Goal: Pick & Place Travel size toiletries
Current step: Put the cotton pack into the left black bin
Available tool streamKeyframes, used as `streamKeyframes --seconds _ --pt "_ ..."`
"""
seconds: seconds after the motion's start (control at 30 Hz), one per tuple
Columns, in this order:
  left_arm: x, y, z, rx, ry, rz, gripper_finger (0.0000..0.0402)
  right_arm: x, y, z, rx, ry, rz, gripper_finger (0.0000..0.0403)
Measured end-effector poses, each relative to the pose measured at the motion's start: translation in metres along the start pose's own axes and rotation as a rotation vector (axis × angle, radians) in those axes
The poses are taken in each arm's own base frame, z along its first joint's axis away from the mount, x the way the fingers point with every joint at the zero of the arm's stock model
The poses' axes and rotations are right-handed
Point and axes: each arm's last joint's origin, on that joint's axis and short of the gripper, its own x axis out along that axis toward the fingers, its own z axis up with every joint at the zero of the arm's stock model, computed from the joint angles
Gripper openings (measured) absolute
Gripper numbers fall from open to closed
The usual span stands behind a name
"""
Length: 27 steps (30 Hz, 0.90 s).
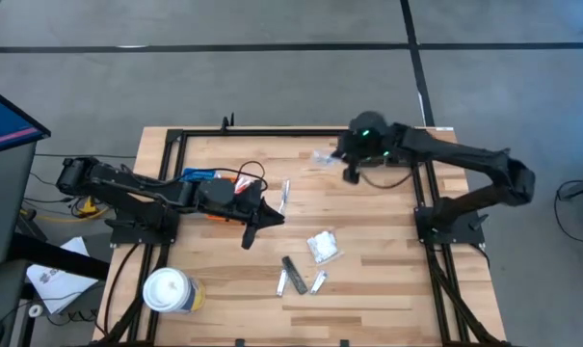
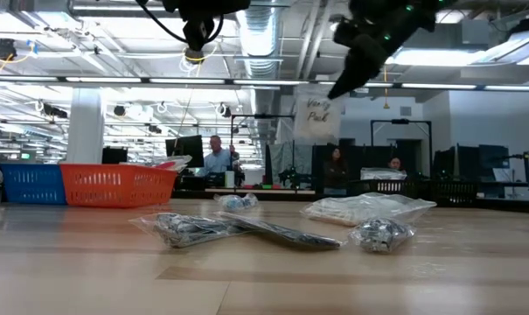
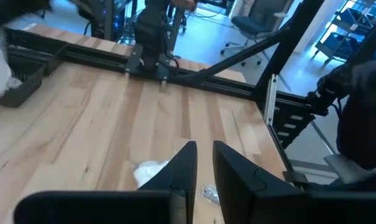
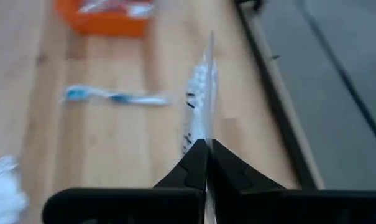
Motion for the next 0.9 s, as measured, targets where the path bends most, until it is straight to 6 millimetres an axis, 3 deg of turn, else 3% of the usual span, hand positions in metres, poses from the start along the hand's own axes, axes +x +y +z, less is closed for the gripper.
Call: streamKeyframes --seconds 0.2,0.33,0.47,0.77,0.9 --pt "0.000 0.000 0.000 0.000 -0.005 0.000 0.0047 -0.039 -0.032 -0.029 0.112 0.070 -0.105 0.0000" --pt "0.000 0.000 0.001 0.000 -0.014 0.008 0.0047 -0.046 -0.047 -0.038 0.143 0.093 -0.155 0.0000" --pt "0.000 -0.004 0.001 0.002 -0.022 -0.002 0.0047 -0.041 -0.060 -0.044 0.206 0.116 -0.184 0.0000" --pt "0.000 -0.012 0.000 0.011 -0.023 -0.033 0.0047 0.003 -0.083 -0.073 0.298 0.334 -0.165 0.0000" --pt "0.000 -0.012 0.000 0.011 -0.025 -0.033 0.0047 0.005 -0.093 -0.082 0.341 0.368 -0.196 0.0000"
